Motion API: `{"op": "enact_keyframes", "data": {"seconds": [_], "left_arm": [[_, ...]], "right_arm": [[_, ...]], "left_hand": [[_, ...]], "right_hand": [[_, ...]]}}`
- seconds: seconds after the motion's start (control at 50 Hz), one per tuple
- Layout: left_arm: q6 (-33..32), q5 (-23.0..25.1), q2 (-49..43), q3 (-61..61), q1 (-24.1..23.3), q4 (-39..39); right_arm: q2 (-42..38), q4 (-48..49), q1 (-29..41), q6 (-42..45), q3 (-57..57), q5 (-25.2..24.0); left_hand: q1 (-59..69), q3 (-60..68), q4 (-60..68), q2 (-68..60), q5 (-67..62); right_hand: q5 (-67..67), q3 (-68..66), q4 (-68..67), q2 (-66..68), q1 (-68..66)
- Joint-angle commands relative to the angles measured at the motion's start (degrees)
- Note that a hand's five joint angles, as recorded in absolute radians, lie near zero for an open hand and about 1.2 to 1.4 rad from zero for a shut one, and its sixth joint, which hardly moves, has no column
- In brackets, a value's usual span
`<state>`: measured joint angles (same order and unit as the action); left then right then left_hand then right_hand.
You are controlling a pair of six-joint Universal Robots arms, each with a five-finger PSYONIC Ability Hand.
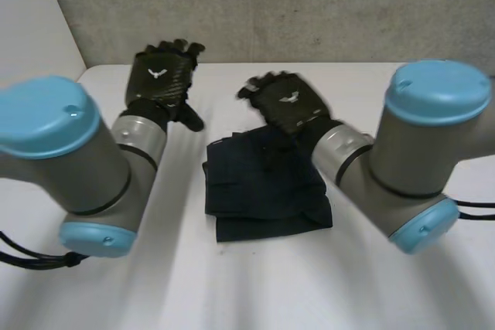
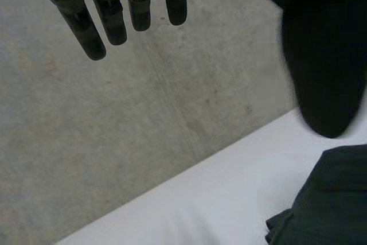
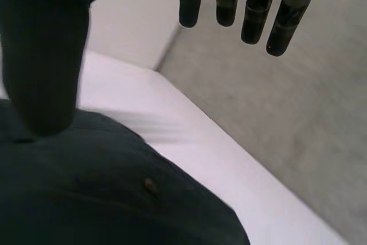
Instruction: Fold the shorts.
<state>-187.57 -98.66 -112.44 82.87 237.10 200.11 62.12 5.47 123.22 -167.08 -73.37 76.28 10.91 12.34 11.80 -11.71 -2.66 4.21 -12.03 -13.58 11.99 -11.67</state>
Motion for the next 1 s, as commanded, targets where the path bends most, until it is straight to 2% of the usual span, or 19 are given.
{"op": "enact_keyframes", "data": {"seconds": [0.02, 0.2, 0.36, 0.52, 0.6, 0.64, 0.7, 0.74, 0.84, 1.0], "left_arm": [[0.01, 0.04, -11.20, -6.92, -4.53, -6.13], [-0.69, -0.13, -23.07, -13.87, -4.98, -19.21], [-0.69, -0.04, -22.39, -14.31, -4.80, -22.40], [-0.52, 0.31, -7.02, -12.64, -4.54, -22.49], [-0.34, 0.40, 2.56, -12.82, -2.35, -22.84], [-0.34, 0.31, 6.60, -13.17, -0.15, -23.54], [0.10, 1.01, 12.15, -14.40, 4.42, -28.27], [0.54, 2.75, 14.35, -15.88, 7.48, -33.00], [1.86, 6.10, 15.68, -16.34, 9.88, -40.41], [2.03, 6.64, 16.73, -14.14, 9.61, -40.68]], "right_arm": [[-7.69, -8.80, -4.20, 0.52, 3.22, 2.90], [-16.32, -9.59, -5.62, 1.58, 5.69, 3.43], [-14.66, -11.62, -6.85, 2.64, 6.48, 3.70], [-0.87, -10.83, -7.29, 1.67, 3.85, 3.61], [5.28, -7.93, -8.87, -0.26, 3.32, 8.16], [9.24, -7.66, -9.57, -1.84, 4.02, 13.52], [13.80, -9.32, -10.36, -1.59, 4.72, 19.05], [15.13, -11.08, -10.98, -1.14, 5.34, 20.30], [15.93, -17.32, -11.68, -0.97, 7.36, 18.30], [16.02, -18.39, -11.68, -1.32, 7.01, 14.52]], "left_hand": [[1.83, 0.40, 0.94, -1.03, -0.08], [2.50, 1.07, 1.61, -1.70, -0.75], [2.50, 1.07, 1.61, -1.70, -0.75], [1.66, 0.23, 0.77, -0.86, 0.09], [1.49, 0.06, 0.60, -0.69, 0.26], [2.16, 0.73, 1.27, -1.36, -0.41], [4.68, 3.25, 3.79, -3.88, -2.93], [4.69, 3.26, 3.80, -3.89, -2.94], [4.02, 2.59, 3.13, -3.22, -2.27], [0.82, -0.61, -0.07, -0.02, 0.93]], "right_hand": [[-4.21, 2.03, 3.58, -1.99, 1.67], [-4.21, 2.03, 3.58, -1.99, 1.67], [-4.21, 2.03, 3.58, -1.99, 1.67], [-4.21, 2.03, 3.58, -1.99, 1.67], [-4.21, 2.03, 3.58, -1.99, 1.67], [-4.21, 2.03, 3.58, -1.99, 1.67], [-4.21, 2.03, 3.58, -1.99, 1.67], [-4.21, 2.03, 3.58, -1.99, 1.67], [-4.21, 2.03, 3.58, -1.99, 1.67], [-4.21, 2.03, 3.58, -1.99, 1.67]]}}
